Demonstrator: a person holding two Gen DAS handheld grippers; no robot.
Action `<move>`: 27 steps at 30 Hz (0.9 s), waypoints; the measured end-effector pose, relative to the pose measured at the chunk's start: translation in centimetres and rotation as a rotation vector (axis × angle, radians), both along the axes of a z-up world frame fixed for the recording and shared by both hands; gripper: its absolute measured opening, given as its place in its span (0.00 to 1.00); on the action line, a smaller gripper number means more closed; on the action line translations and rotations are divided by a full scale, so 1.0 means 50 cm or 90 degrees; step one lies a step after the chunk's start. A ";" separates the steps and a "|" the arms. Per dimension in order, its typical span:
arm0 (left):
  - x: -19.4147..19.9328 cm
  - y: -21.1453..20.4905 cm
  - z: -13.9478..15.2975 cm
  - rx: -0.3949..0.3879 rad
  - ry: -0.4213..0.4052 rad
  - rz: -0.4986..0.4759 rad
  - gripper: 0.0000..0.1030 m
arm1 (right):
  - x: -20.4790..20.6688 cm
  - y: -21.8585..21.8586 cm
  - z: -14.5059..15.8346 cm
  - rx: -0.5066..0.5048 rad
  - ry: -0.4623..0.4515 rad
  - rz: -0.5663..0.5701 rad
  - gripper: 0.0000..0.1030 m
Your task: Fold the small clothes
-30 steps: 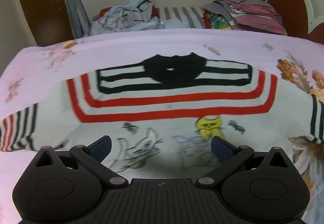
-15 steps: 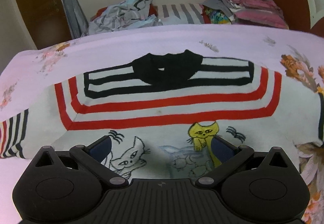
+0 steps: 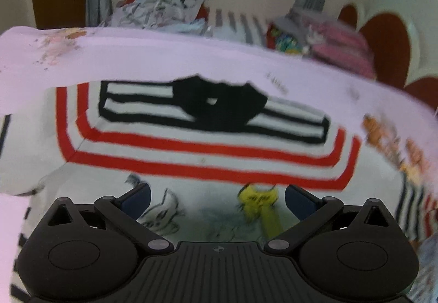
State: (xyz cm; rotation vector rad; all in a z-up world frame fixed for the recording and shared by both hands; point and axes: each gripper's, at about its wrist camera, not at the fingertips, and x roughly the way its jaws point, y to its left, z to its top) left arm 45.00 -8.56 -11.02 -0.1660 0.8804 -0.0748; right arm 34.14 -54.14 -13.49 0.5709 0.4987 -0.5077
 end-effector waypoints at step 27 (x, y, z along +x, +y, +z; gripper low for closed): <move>0.033 0.217 -0.046 -0.113 0.006 -0.004 1.00 | 0.218 0.699 -0.028 -0.017 0.060 0.556 0.36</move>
